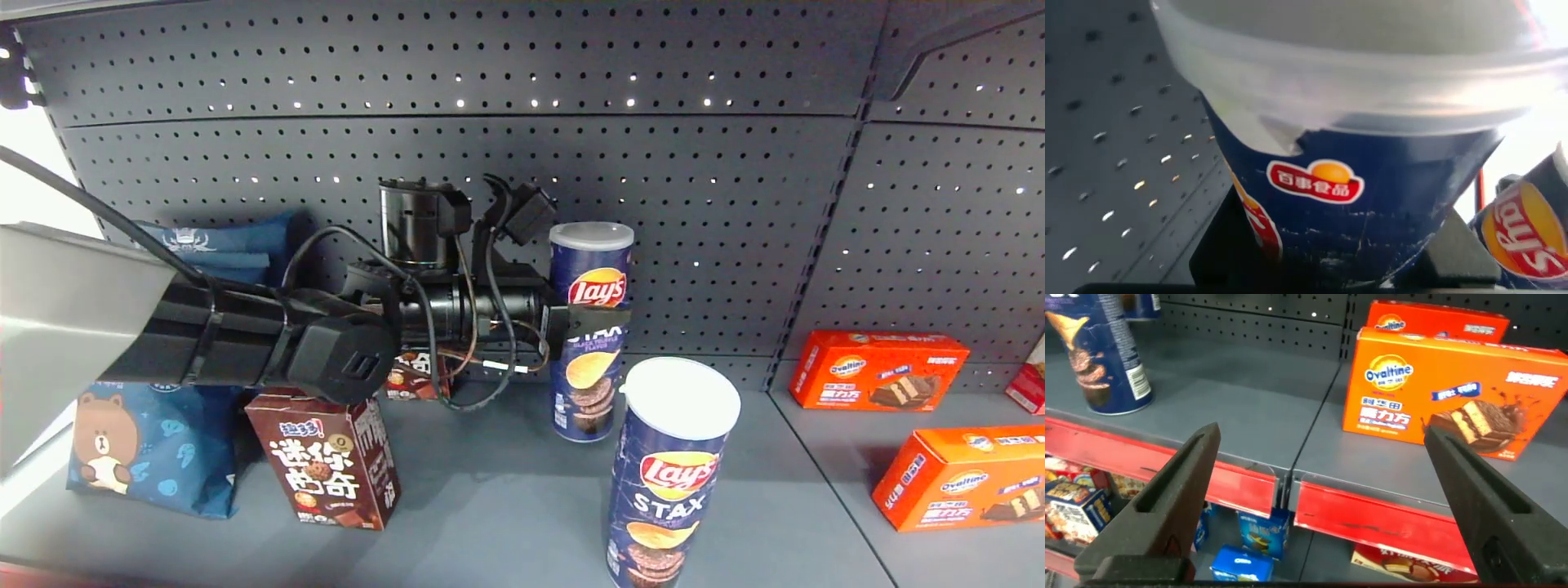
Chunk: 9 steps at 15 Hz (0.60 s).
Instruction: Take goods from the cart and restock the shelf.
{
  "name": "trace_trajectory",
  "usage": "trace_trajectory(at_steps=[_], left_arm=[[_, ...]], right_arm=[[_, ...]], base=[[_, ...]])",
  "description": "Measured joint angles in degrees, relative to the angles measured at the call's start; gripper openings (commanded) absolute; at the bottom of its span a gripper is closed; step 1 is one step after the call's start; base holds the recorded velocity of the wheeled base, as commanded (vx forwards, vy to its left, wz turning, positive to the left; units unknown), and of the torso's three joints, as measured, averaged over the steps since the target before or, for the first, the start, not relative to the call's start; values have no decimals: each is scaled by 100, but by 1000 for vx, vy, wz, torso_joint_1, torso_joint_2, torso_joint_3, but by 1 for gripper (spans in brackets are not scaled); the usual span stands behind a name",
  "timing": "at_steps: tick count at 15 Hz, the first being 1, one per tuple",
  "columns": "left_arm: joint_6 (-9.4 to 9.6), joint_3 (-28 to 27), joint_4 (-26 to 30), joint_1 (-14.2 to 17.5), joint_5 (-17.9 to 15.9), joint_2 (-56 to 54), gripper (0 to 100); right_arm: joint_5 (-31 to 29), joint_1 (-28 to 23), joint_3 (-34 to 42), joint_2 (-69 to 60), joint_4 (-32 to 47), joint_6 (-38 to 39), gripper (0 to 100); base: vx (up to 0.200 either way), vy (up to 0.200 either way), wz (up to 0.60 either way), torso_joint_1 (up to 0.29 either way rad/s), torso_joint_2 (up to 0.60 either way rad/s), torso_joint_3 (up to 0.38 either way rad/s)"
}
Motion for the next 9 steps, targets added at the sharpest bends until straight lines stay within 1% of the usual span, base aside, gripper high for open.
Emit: trace_trajectory(at_steps=[3,5,7,9], left_arm=[[22,-446,-10,30,-34,295,0],[37,-763,-22,27,-113,529,0],[39,-990,-24,13,-143,736,0],[69,-1086,-76,-5,-143,905,0]], right_arm=[[-13,1,5,0,0,13,100],[-13,6,5,0,0,16,100],[-13,4,5,0,0,16,100],[-13,0,5,0,-2,9,100]], base=[[0,0,0,0,0,0],[0,0,0,0,0,0],[0,0,0,0,0,0],[0,0,0,0,0,0]])
